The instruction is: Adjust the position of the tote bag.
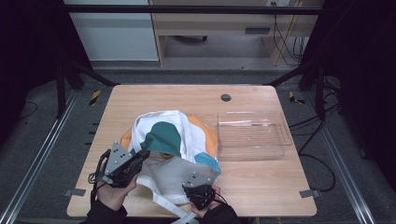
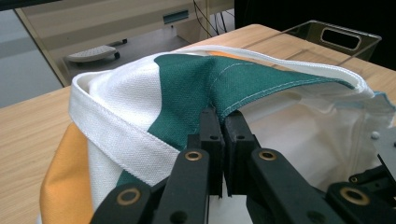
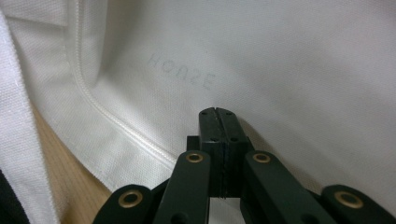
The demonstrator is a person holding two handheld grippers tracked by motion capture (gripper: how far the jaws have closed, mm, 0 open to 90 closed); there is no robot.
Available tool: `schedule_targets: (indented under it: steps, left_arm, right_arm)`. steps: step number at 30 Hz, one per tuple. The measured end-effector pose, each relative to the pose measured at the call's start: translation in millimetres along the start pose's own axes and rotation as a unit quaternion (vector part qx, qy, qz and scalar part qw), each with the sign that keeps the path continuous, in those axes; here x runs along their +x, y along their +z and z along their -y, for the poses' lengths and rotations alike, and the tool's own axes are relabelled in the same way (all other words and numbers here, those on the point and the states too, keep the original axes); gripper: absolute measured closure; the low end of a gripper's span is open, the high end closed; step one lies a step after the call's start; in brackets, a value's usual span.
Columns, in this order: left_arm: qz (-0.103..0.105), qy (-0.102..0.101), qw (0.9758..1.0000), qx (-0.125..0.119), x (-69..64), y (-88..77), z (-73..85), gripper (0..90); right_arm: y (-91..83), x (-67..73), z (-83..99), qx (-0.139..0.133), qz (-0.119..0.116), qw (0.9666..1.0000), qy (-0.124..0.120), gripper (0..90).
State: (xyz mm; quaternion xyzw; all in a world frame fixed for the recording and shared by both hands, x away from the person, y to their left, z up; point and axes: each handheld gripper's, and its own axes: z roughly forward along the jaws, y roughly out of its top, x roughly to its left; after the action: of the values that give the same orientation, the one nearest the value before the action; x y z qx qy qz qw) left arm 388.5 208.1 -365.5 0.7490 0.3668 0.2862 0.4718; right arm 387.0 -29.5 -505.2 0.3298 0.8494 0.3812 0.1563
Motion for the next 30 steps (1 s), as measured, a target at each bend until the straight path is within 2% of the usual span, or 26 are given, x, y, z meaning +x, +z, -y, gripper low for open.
schedule_targets:
  steps: [4, 16, 20, 25, 27, 30]
  left_arm:
    - [0.000, -0.010, 0.9999, -0.007, 2.7, 2.4, -2.6, 88.0]
    - [-0.022, 0.016, 0.9996, 0.000, -5.0, 8.0, 3.5, 86.2]
    - [-0.030, 0.024, 0.9993, -0.004, -7.2, 9.4, 3.2, 76.9]
    - [-0.039, 0.030, 0.9988, 0.001, -9.6, 15.5, 3.8, 60.7]
    - [-0.041, 0.034, 0.9986, 0.003, -10.0, 18.1, 3.9, 57.5]
    - [-0.041, 0.030, 0.9987, 0.003, -10.5, 21.2, 2.6, 57.7]
  right_arm:
    - [-0.2, 0.0, 0.2, 0.000, -0.001, 1.0000, 0.000, 90.0]
    - [0.7, -0.1, -0.5, 0.000, -0.001, 1.0000, 0.003, 90.0]
    - [1.0, 0.1, -0.6, 0.000, 0.000, 1.0000, 0.003, 90.0]
    - [1.3, -0.1, -0.9, -0.001, -0.001, 1.0000, 0.002, 90.0]
    - [1.3, 0.1, -0.9, -0.001, 0.000, 1.0000, 0.002, 90.0]
    - [1.7, -0.1, -1.0, -0.002, 0.000, 1.0000, 0.001, 90.0]
